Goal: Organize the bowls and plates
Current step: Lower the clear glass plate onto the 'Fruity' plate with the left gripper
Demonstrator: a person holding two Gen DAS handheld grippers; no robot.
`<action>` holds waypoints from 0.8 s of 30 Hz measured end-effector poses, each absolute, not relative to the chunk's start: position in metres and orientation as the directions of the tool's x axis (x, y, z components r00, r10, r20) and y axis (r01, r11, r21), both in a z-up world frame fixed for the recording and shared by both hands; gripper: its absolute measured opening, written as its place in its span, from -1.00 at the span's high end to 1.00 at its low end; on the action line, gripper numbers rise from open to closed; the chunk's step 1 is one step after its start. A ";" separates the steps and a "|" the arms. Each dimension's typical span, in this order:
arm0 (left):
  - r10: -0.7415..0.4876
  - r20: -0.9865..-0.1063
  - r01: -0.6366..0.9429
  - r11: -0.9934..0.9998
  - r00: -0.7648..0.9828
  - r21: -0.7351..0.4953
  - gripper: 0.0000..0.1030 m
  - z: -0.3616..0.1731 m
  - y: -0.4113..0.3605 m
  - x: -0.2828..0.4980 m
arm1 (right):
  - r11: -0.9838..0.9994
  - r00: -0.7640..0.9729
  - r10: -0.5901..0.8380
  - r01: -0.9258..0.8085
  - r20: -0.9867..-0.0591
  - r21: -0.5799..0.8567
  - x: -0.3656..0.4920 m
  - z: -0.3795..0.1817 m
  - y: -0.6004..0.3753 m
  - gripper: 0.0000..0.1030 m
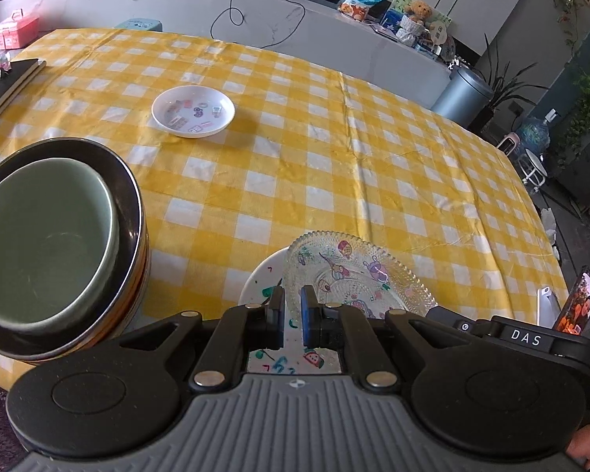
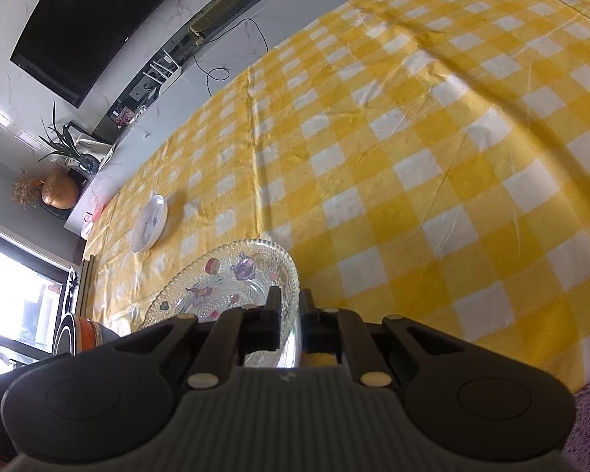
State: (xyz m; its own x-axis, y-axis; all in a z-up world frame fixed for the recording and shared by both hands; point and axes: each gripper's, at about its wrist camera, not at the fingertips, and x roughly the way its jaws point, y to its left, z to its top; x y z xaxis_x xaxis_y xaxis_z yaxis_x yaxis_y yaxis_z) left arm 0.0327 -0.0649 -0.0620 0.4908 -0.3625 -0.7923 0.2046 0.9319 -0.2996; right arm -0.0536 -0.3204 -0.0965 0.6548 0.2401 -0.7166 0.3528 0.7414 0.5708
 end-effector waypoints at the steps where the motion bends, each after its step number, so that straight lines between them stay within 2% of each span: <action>1: -0.353 -0.792 0.202 0.935 0.499 -0.290 0.84 -0.063 -0.065 0.029 | 0.751 0.655 0.235 0.347 -0.718 0.562 -0.053 -0.097 -0.318 0.87; 19: -0.267 -0.790 0.198 0.962 0.552 -0.187 0.85 -0.082 -0.064 0.013 | 0.885 0.637 0.135 0.266 -0.759 0.381 -0.047 -0.098 -0.281 0.87; 20: -0.290 -0.781 0.218 0.955 0.554 -0.200 0.99 -0.081 -0.065 0.012 | 0.893 0.638 0.127 0.261 -0.760 0.368 -0.047 -0.098 -0.279 0.87; 22: -0.321 -0.767 0.259 0.943 0.556 -0.207 1.00 -0.078 -0.071 0.008 | 0.903 0.642 0.124 0.243 -0.757 0.355 -0.047 -0.098 -0.275 0.89; 24: -0.293 -0.752 0.287 0.947 0.590 -0.144 1.00 -0.074 -0.082 0.002 | 0.912 0.644 0.124 0.226 -0.755 0.343 -0.046 -0.096 -0.269 0.91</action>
State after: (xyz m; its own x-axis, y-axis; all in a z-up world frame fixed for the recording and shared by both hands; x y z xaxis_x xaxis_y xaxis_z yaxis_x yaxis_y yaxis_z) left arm 0.0023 -0.0817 -0.0741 0.5899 -0.2933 -0.7523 0.2867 0.9471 -0.1444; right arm -0.0458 -0.2685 -0.0955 0.6443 0.1240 -0.7546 0.2260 0.9118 0.3428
